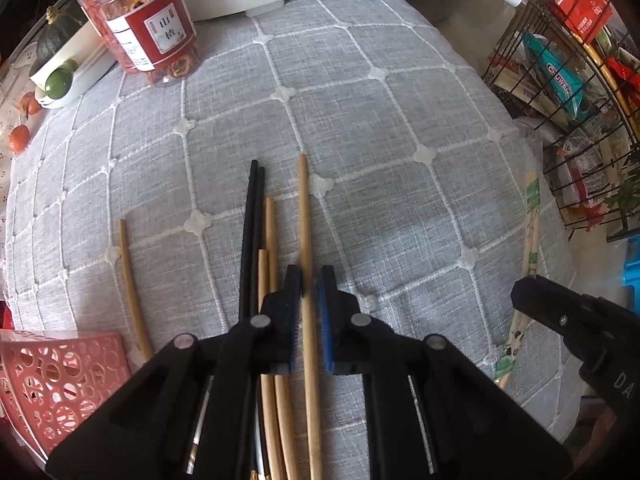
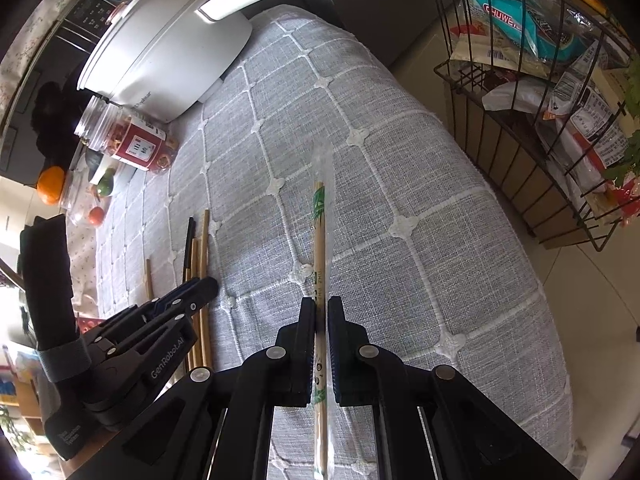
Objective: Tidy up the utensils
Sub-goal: 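Grasp a wooden chopstick with the left gripper while the right gripper holds the wrapped chopsticks, then lift the wooden chopstick with the left gripper and drop it into the pink basket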
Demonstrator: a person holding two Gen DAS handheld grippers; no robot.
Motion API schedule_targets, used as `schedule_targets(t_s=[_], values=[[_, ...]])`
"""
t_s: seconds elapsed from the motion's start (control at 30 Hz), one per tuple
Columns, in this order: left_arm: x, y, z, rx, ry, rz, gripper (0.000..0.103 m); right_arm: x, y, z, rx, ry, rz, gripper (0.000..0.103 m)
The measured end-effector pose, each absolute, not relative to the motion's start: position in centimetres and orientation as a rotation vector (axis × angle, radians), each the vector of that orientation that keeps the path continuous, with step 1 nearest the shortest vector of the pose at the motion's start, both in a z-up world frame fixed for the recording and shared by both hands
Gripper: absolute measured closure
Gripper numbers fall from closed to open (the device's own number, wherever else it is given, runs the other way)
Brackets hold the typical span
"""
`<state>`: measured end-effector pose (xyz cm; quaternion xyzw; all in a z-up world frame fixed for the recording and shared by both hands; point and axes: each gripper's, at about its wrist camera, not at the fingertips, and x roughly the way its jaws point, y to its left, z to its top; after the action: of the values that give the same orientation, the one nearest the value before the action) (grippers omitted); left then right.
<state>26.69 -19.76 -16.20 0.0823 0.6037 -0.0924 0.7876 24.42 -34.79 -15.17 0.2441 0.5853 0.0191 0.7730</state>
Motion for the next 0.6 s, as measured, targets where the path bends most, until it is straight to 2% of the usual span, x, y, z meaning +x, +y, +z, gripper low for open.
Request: schedule_targets(t_s=[0.1, 0.3, 0.6], values=[[25.8, -20.0, -15.5, 0.170, 1.280, -0.213, 0.096, 24.1, -34.5, -14.7, 0.529, 1.251, 0.047, 0.095], [21.6, -18.5, -10.5, 0.127, 1.138, -0.290, 0.096, 22.6, -33.5, -11.9, 0.500, 1.166, 0.075, 0.096], [12.9, -12.3, -3.2, 0.030, 0.855, -0.382, 0.096, 18.5, -30.7, -5.6, 0.473, 0.986, 0.134, 0.096]])
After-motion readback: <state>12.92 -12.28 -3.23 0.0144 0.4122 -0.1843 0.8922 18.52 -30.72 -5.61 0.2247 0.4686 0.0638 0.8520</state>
